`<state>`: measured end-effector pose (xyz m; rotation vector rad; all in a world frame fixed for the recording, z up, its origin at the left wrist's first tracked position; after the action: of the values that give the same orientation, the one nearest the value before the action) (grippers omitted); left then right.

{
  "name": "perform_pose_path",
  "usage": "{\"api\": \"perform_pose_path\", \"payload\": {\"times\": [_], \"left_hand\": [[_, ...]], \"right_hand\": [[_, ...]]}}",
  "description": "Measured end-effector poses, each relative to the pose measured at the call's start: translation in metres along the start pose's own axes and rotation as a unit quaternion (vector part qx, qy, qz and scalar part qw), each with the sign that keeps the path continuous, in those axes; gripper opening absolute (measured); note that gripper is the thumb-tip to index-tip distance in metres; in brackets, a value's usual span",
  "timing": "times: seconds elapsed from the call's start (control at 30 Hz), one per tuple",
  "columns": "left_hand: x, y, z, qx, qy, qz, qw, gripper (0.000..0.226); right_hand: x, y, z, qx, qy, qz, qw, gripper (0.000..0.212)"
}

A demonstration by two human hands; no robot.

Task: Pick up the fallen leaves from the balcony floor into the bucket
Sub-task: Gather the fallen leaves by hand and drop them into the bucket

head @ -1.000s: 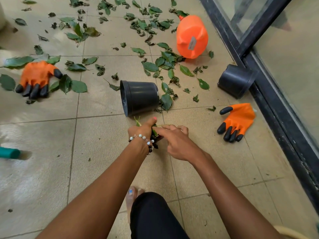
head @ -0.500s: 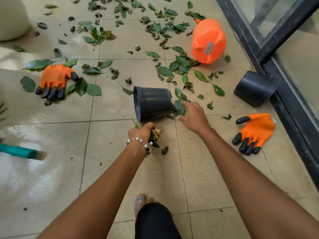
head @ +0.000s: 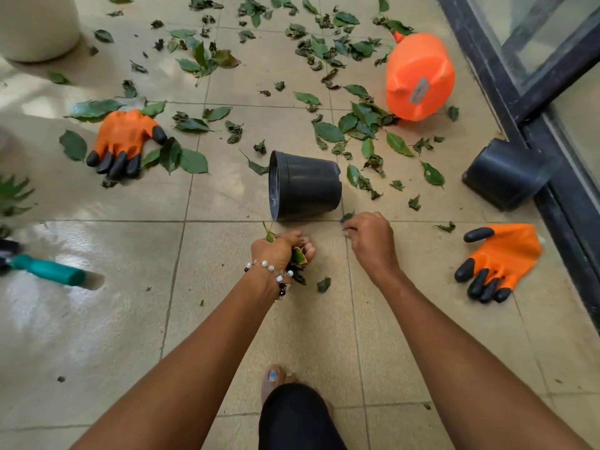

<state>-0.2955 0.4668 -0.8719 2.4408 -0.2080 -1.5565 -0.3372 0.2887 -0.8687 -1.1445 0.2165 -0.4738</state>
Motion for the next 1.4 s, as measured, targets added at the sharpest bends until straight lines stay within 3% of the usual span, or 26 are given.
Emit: {"api": "perform_pose_path", "payload": {"times": [0.07,0.13,0.2,0.27,0.33,0.4,0.47,0.53,0.6,0.63,0.7,0.77,0.83,0.9,0.97,1.07,1.13,1.23,1.33,1.4], "left_hand": [[-0.001,-0.003,0.006,0.028,0.007,-0.014,1.000,0.009],[-0.003,-0.004,0.015,0.047,0.008,-0.018,0.999,0.007],[-0.005,-0.002,0.023,0.061,0.013,-0.019,0.998,0.013],[-0.007,-0.004,0.026,0.142,0.033,-0.059,0.988,0.027],[-0.006,-0.006,0.027,0.178,0.046,-0.083,0.979,0.044],[-0.005,-0.006,0.030,0.178,0.027,-0.059,0.982,0.051],[-0.008,-0.009,0.031,0.174,0.017,-0.043,0.984,0.048],[-0.008,-0.017,0.030,0.181,0.014,-0.059,0.982,0.057],[-0.008,-0.023,0.025,0.160,0.029,-0.077,0.984,0.053],[-0.008,-0.024,0.023,0.141,0.032,-0.075,0.987,0.049],[-0.010,-0.025,0.017,0.119,0.044,-0.070,0.989,0.041],[-0.010,-0.027,0.012,0.129,0.058,-0.071,0.987,0.034],[-0.007,-0.030,0.012,0.128,0.055,-0.070,0.988,0.035],[-0.006,-0.032,0.013,0.119,0.057,-0.073,0.989,0.036],[-0.007,-0.030,0.017,0.123,0.050,-0.071,0.989,0.034],[-0.007,-0.023,0.026,0.144,0.039,-0.060,0.987,0.029],[-0.007,-0.013,0.036,0.141,0.025,-0.033,0.989,0.026],[-0.006,0.008,0.049,0.144,0.016,-0.003,0.989,0.025],[-0.005,0.042,0.061,0.161,0.006,0.062,0.985,0.026],[-0.003,0.067,0.067,0.167,0.002,0.096,0.981,0.032]], "right_hand": [[-0.013,-0.017,-0.008,0.129,0.107,-0.058,0.984,0.017],[-0.030,-0.019,-0.011,0.317,0.203,-0.068,0.924,0.018],[-0.044,-0.013,0.002,0.456,0.218,-0.035,0.862,0.019],[-0.055,-0.008,0.020,0.480,0.193,-0.013,0.855,0.019],[-0.065,-0.007,0.034,0.410,0.157,-0.024,0.898,0.019],[-0.072,-0.011,0.049,0.318,0.093,-0.039,0.943,0.015],[-0.077,-0.011,0.062,0.288,0.037,-0.020,0.957,0.015],[-0.078,-0.005,0.069,0.277,-0.002,0.058,0.959,0.020],[-0.082,0.000,0.071,0.322,-0.017,0.143,0.936,0.025],[-0.083,0.000,0.071,0.373,-0.013,0.155,0.915,0.023],[-0.081,-0.004,0.057,0.426,0.035,0.097,0.899,0.019],[-0.080,-0.007,0.043,0.313,0.042,0.050,0.947,0.019],[-0.085,0.006,0.045,0.138,-0.036,0.088,0.986,0.027],[-0.095,0.022,0.057,0.013,-0.152,0.106,0.983,0.028],[-0.101,0.025,0.056,-0.023,-0.191,0.067,0.979,0.026],[-0.094,0.007,0.036,0.010,-0.108,0.011,0.994,0.022],[-0.088,-0.012,0.012,0.082,0.008,-0.015,0.997,0.023],[-0.078,-0.044,-0.034,0.193,0.165,-0.078,0.964,0.022],[-0.070,-0.062,-0.057,0.326,0.213,-0.112,0.914,0.021],[-0.064,-0.062,-0.050,0.376,0.195,-0.096,0.901,0.025]]}}
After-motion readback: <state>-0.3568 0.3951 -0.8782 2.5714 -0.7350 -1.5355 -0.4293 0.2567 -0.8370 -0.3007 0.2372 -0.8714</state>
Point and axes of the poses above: each hand's wrist, its own x-axis towards the middle knuckle, its own y-axis out of the palm, z = x × y, the point moved 7 cm from there along x, towards the middle knuckle, and after that the axes turned 6 degrees about -y, right-handed, at the moved point
